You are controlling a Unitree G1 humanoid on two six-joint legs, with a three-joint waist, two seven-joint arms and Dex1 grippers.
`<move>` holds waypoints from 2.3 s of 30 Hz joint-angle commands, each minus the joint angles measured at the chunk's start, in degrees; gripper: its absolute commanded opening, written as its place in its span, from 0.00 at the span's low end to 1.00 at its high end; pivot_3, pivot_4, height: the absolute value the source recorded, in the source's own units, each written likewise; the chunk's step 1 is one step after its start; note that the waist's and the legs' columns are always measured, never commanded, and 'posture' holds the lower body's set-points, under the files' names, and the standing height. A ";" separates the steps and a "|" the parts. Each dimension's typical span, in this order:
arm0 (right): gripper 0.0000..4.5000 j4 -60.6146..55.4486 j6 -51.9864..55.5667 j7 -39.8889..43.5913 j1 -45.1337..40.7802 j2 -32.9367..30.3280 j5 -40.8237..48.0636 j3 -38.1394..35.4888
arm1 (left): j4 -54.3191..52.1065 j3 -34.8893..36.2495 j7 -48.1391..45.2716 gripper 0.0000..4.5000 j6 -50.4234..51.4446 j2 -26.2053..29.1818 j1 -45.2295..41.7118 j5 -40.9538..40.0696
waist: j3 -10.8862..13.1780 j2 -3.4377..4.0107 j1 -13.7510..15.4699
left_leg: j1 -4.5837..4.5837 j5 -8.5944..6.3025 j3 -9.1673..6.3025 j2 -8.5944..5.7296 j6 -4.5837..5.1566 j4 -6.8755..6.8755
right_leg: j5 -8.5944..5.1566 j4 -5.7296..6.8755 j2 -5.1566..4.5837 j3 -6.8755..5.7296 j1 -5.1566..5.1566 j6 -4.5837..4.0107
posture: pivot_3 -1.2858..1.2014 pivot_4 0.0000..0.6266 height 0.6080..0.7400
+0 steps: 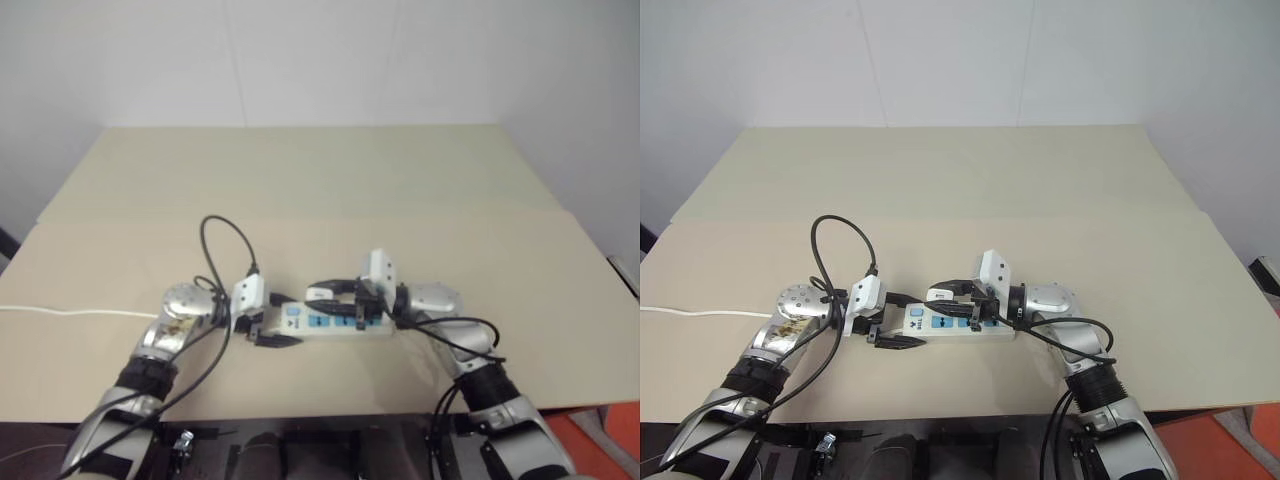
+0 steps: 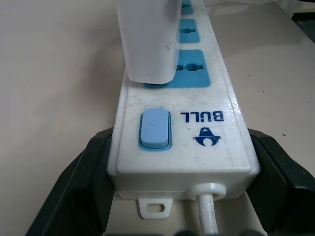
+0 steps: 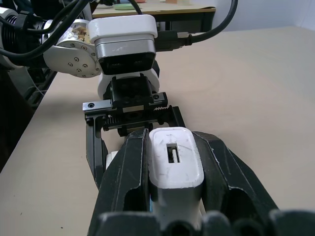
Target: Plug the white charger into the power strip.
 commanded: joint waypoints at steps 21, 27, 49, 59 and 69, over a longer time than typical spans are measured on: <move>0.25 13.17 -3.11 3.78 -0.80 -3.82 -5.26 3.66 | -2.46 1.35 -0.05 0.73 2.10 3.74 1.86 -0.09 | -0.07 -0.10 -0.18 | 0.15 0.00 0.02 0.02 0.00 -0.01 | 0.00 0.02 0.02 0.03 0.10 -0.01 | 0.52 0.24 1.00; 0.25 13.80 -3.49 3.94 -0.38 -4.19 -5.77 4.17 | -2.52 1.36 0.14 0.73 2.33 3.80 1.79 -0.05 | -0.10 -0.11 -0.24 | 0.25 0.00 0.04 0.02 0.00 -0.02 | -0.01 0.02 0.03 0.05 0.17 -0.02 | 0.52 0.24 1.00; 0.25 9.44 -2.02 4.21 -3.41 -3.15 -4.21 4.07 | -2.80 1.27 0.74 0.73 2.31 3.18 1.92 -0.09 | -0.10 -0.11 -0.27 | 0.24 0.00 0.05 0.03 0.00 -0.03 | -0.01 0.04 0.04 0.07 0.14 -0.03 | 0.52 0.24 1.00; 0.46 6.12 -0.10 4.66 -3.12 -3.44 -2.89 3.52 | -3.26 1.18 0.81 0.73 2.58 3.16 2.26 -0.28 | -0.09 -0.12 -0.08 | 0.17 0.00 0.05 0.03 0.00 -0.03 | -0.01 0.02 0.03 0.06 0.10 -0.03 | 0.52 0.24 1.00; 0.99 5.13 0.16 4.21 -2.67 -3.05 -3.46 3.15 | -3.54 1.05 0.70 0.73 2.86 3.36 2.32 -0.49 | -0.09 -0.12 -0.25 | 0.16 0.00 0.06 0.04 0.00 -0.03 | -0.01 0.05 0.06 0.08 0.06 -0.03 | 0.52 0.24 1.00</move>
